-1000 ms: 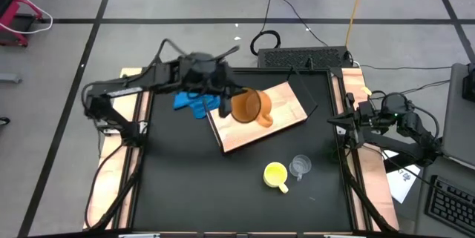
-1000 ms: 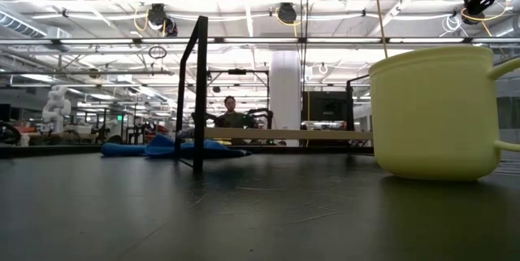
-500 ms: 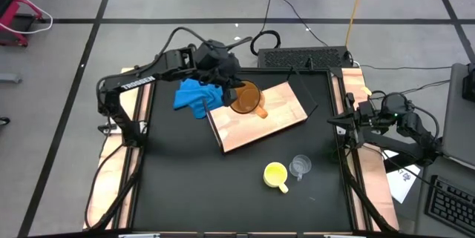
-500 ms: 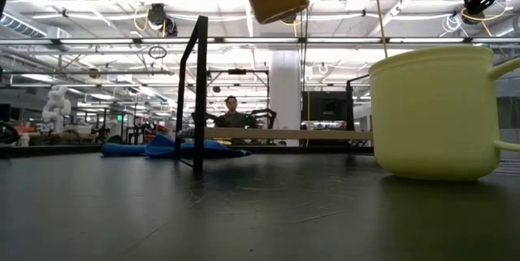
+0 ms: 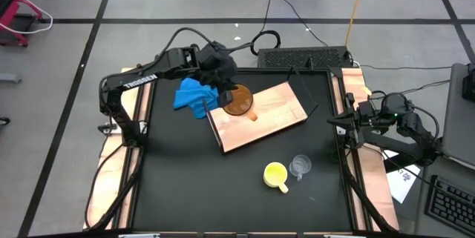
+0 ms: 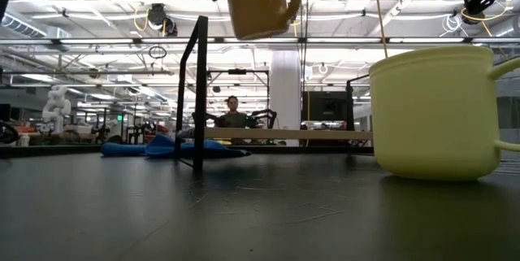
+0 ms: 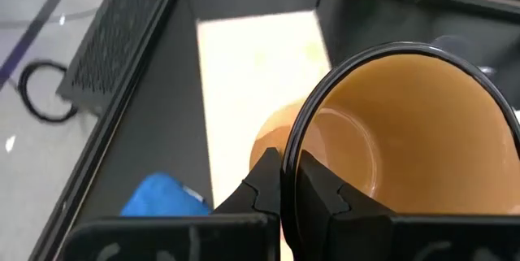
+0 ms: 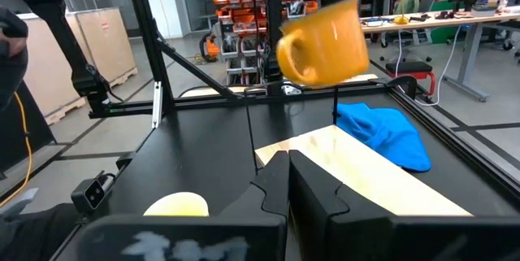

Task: Stack small to large cups/mugs on shelf
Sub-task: Put the brown mug on the shelf

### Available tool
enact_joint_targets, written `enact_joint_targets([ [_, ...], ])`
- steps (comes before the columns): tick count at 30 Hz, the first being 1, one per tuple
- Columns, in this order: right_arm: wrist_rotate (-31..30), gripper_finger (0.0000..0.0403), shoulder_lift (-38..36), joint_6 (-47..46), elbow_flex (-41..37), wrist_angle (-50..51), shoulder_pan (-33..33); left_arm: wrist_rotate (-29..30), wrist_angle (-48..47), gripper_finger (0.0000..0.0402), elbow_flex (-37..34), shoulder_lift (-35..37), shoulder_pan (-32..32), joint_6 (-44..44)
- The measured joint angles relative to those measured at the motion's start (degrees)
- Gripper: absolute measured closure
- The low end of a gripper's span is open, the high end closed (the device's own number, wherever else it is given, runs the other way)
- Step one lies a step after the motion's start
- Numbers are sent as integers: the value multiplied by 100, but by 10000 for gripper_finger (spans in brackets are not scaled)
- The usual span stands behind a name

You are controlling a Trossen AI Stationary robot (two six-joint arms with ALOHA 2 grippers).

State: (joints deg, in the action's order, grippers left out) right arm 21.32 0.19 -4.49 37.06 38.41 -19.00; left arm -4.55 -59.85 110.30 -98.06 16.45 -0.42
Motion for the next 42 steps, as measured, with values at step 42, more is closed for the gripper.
enact_joint_targets([
  [42, -9, 403, 0, 0, 0, -4, 0, -596, -357, 386, -9, -999, 216, 28],
])
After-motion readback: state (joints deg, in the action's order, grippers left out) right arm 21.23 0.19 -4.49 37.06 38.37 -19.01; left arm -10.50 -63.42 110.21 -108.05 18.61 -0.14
